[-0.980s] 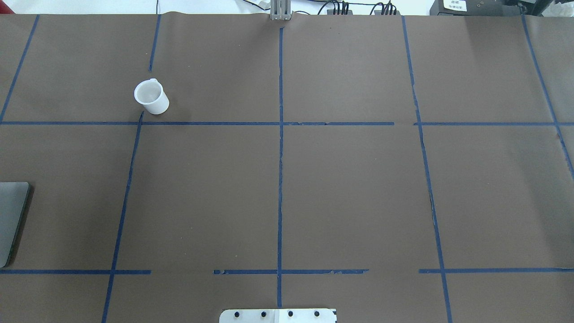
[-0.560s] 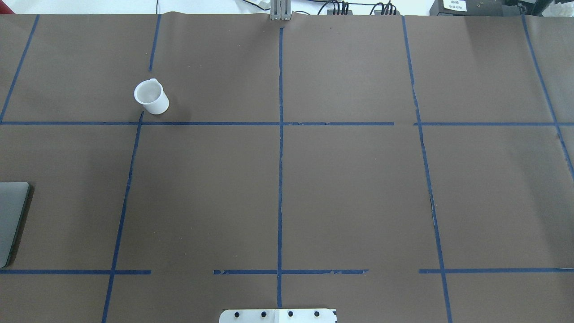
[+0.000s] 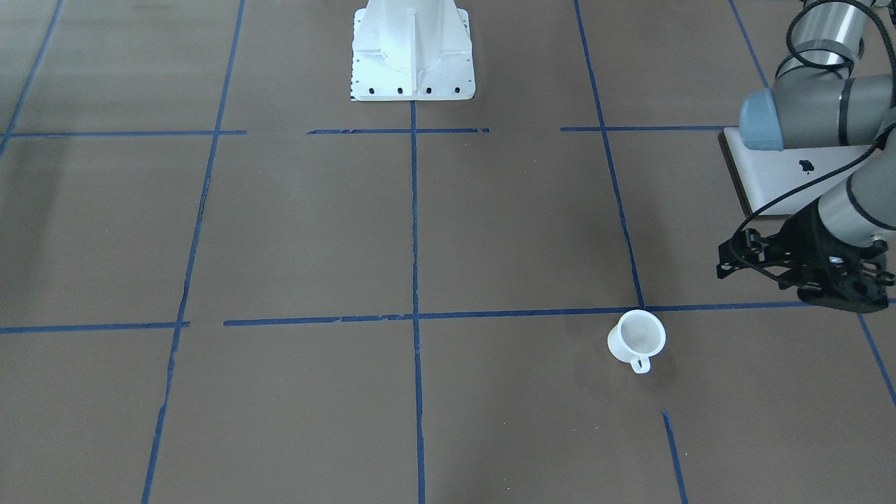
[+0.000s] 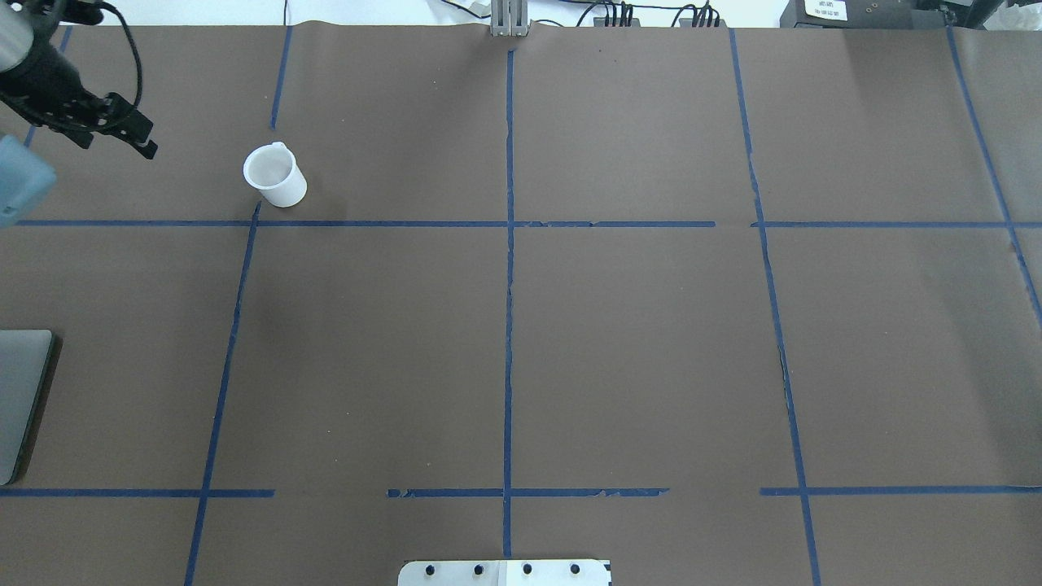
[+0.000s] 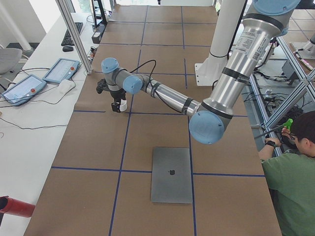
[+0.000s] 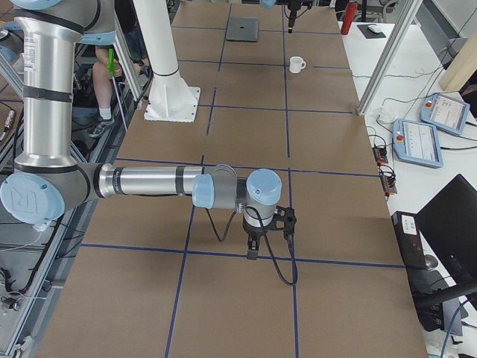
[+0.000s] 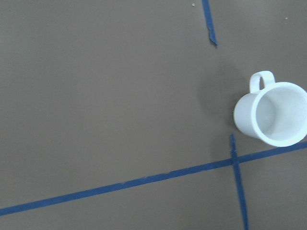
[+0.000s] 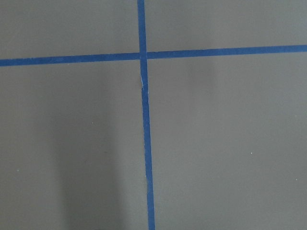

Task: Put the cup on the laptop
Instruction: 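Reach the left gripper to the white mug and grasp its rim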

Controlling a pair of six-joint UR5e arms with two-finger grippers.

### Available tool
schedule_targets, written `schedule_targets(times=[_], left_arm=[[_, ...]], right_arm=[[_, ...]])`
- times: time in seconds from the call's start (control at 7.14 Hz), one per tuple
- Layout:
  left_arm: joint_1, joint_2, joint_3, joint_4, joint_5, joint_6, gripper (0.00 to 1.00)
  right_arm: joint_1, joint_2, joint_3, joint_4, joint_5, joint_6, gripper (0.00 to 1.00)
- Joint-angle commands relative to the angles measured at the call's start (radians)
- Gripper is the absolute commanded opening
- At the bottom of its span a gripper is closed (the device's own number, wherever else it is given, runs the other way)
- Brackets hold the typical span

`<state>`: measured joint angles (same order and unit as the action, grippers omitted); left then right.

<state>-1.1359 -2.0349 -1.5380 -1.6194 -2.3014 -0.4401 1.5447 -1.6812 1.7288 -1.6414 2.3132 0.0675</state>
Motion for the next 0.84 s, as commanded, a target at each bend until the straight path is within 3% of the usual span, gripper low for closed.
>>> schedule_targets(times=[0.0,0.42,0.7], left_arm=[[0.027,-0.178,0.173,-0.013,0.034,-0.081,1.0],[0.076,-0.289,0.496,-0.309,0.039,-0.221,1.0],[0.123,-0.292,0.524,-0.335,0.066,-0.235,1.0]], right_arm=[[0.0,0.0,0.0,0.0,0.0,0.0,1.0],[0.0,0.0,0.0,0.0,0.0,0.0,1.0],[0.0,0.0,0.0,0.0,0.0,0.0,1.0]])
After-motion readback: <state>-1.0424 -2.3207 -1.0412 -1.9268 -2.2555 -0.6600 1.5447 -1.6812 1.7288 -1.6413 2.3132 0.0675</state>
